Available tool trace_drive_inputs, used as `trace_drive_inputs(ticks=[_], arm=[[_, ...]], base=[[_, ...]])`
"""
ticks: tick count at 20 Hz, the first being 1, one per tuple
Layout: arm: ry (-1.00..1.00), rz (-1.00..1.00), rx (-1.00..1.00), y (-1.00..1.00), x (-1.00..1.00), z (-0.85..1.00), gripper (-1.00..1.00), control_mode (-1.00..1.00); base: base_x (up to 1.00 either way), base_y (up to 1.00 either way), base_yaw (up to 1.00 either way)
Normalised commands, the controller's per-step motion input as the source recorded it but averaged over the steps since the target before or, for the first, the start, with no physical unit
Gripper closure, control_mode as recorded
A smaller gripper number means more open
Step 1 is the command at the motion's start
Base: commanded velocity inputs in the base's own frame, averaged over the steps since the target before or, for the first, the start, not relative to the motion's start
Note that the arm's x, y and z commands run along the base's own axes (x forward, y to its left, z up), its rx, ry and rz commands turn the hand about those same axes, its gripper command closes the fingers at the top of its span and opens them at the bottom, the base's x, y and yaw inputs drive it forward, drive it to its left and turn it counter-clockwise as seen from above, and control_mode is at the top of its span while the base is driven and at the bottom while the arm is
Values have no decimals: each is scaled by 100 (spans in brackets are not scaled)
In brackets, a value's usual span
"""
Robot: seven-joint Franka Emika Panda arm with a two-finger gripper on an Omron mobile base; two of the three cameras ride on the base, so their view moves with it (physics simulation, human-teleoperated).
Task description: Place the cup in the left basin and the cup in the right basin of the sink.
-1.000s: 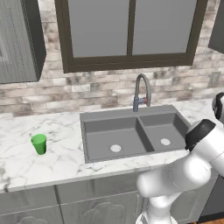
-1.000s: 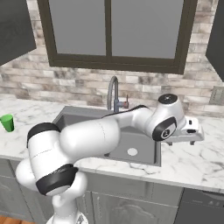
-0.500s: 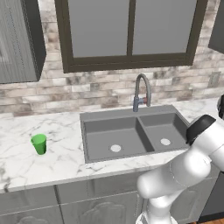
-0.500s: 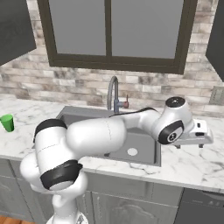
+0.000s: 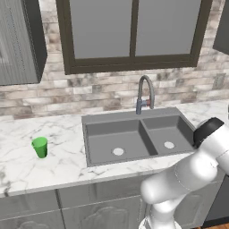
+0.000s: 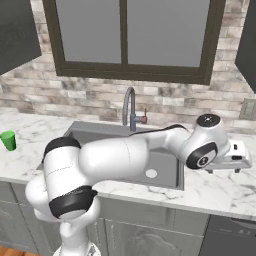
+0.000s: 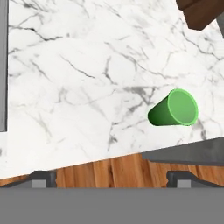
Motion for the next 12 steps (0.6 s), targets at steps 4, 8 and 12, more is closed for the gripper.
trace_drive_inputs(ticks=[4,8,12], arm=[[0,0,0,-11,-12,-6,-100,-100],[0,0,0,-9,-1,-19,-100,-100],[0,0,0,-4,0,-29,-100,-100]], base=[[0,0,0],[0,0,0],[0,0,0]])
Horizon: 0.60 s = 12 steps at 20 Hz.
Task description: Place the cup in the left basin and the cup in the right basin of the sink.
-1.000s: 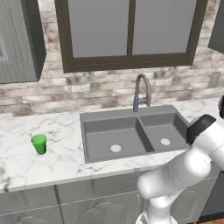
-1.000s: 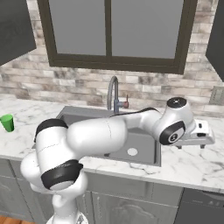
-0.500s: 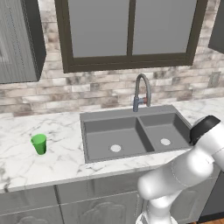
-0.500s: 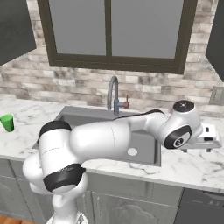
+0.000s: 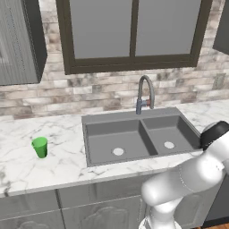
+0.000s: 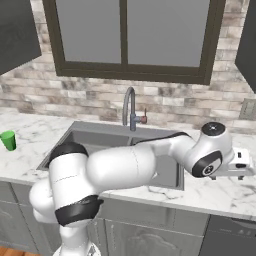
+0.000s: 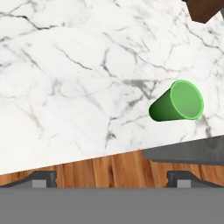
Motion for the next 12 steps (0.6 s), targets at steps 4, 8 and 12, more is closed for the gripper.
trace_drive_inputs(ticks=[4,8,12], arm=[[0,0,-1,-7,0,-10,-100,-100],[-1,0,-2,-16,-2,0,-100,-100],[0,0,-3,-22,-1,0,-100,-100]], base=[[0,0,0],[0,0,0],[0,0,0]])
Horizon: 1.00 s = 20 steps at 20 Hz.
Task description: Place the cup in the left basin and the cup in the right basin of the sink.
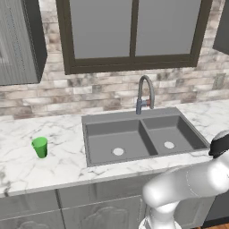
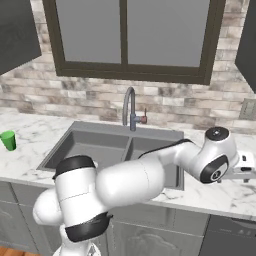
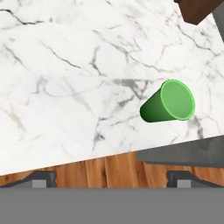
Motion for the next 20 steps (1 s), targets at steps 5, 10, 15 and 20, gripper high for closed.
trace_drive_inputs(ticks=[5,10,15,20], arm=[[0,0,-1,-22,0,-6,-100,-100],[0,0,-2,-22,0,-5,-100,-100],[0,0,-1,-18,3,-1,-100,-100],[0,0,0,-16,15,-2,-100,-100]], base=[[0,0,0],[0,0,0],[0,0,0],[0,0,0]])
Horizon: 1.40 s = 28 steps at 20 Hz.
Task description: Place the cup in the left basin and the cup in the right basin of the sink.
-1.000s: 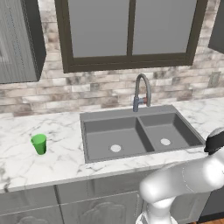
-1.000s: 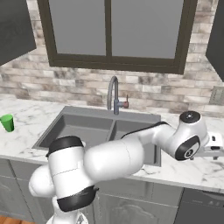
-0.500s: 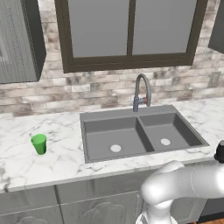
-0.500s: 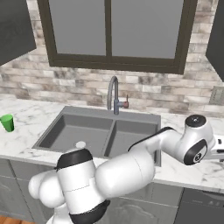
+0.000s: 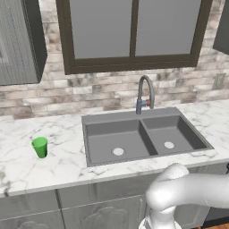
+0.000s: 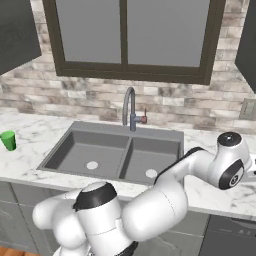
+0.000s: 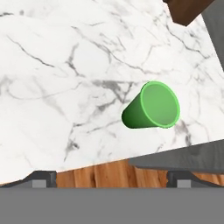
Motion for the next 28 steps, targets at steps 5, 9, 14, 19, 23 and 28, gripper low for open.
trace_drive_inputs(ticks=[5,9,14,19,23,28], arm=[[0,0,0,-9,22,-16,-100,-100],[0,0,0,-9,16,-22,-100,-100],[0,0,-1,-17,2,-14,-100,-100],[0,0,-3,-25,0,-5,-100,-100],[0,0,0,-17,0,-12,-100,-100],[0,0,0,-2,9,-29,-100,-100]], base=[[0,0,0],[0,0,0],[0,0,0],[0,0,0],[0,0,0],[0,0,0]])
